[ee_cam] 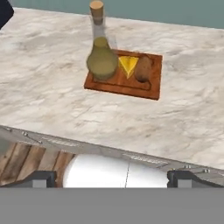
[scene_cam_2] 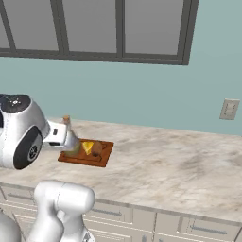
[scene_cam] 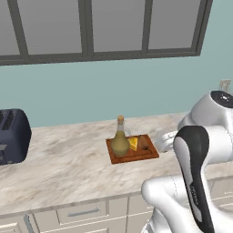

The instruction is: Retrieve the reheated potato from the microwave, then place the potato, cheese, and condiment on the cutting board.

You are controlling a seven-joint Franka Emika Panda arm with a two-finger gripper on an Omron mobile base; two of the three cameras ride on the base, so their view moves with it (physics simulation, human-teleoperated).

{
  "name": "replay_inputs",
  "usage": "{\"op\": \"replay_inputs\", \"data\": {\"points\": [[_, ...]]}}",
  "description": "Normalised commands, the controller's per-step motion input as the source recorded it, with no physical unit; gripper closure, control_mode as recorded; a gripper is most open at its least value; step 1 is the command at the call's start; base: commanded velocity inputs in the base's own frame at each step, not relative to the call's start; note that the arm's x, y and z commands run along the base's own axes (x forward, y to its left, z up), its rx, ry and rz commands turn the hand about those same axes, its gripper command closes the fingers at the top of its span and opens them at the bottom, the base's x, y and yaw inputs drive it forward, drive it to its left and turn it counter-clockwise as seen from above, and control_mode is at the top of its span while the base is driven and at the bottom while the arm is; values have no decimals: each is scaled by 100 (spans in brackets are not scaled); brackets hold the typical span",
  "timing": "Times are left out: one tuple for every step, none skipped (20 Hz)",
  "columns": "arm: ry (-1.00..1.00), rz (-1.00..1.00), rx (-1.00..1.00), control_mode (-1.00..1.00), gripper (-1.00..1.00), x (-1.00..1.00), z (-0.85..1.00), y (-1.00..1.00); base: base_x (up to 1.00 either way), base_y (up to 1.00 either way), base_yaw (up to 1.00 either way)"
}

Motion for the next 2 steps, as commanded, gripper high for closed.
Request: {"op": "replay_inputs", "data": {"points": [[-4, -13, -2, -100, -100, -66, 12, -9, 0, 0, 0], [-5, -13, -2, -100, -100, -66, 10, -8, 0, 0, 0]]}}
